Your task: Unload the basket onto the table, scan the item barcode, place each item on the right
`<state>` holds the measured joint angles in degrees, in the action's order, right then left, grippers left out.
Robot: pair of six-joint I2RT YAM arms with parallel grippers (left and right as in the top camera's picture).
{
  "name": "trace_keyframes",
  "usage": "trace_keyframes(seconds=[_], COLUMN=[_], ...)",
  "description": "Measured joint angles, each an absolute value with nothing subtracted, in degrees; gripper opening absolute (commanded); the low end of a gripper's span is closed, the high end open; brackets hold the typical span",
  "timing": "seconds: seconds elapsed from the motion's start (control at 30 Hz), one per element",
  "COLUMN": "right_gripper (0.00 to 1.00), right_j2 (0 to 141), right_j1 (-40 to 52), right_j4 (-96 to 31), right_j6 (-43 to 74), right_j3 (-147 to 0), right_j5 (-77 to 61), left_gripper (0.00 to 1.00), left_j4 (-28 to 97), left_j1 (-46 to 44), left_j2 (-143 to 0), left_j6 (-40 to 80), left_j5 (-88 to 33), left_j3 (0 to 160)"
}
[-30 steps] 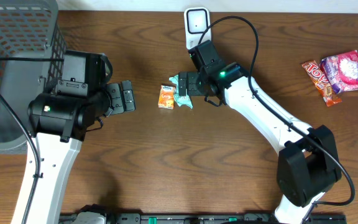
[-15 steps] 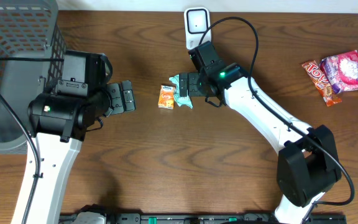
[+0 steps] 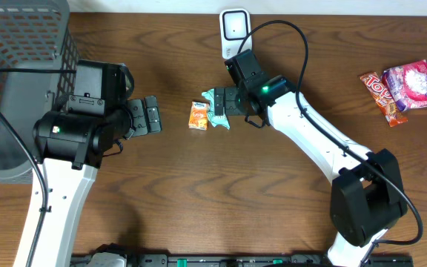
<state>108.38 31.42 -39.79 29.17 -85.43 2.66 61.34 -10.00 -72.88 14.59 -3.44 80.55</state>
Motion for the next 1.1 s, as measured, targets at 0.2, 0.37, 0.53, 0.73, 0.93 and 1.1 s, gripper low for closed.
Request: trace_keyframes(seconds=[0.2, 0.37, 0.53, 0.73, 0.93, 1.1], right_gripper=[0.99, 0.99, 0.99, 0.99, 0.99, 0.99], right_j2=[108.4, 108.4, 108.4, 108.4, 108.4, 108.4], right_j1=[31.4, 31.4, 31.4, 31.4, 31.4, 31.4], right_j4=[-40.0, -39.9, -39.7, -39.6, -39.6, -39.6], right_j6=[29.2, 29.2, 29.2, 29.2, 29.2, 29.2], right_j3=[-85.4, -85.4, -85.4, -85.4, -85.4, -85.4], right_j5=[2.6, 2.7, 2.9, 3.4, 3.5, 3.5], left_gripper=[0.98, 0.98, 0.98, 0.98, 0.98, 0.98], left_j4=[61.3, 61.3, 61.3, 61.3, 61.3, 61.3], left_j1=[-10.0, -10.0, -10.0, -10.0, -10.0, -10.0], left_j2=[-72.9, -72.9, -72.9, -72.9, -72.9, -72.9], left_j6=[14.6, 14.6, 14.6, 14.6, 14.6, 14.6], left_j5=[-3.4, -3.4, -3.5, -3.4, -3.5, -3.4], left_j3=[80.6, 80.6, 80.6, 80.6, 80.6, 80.6])
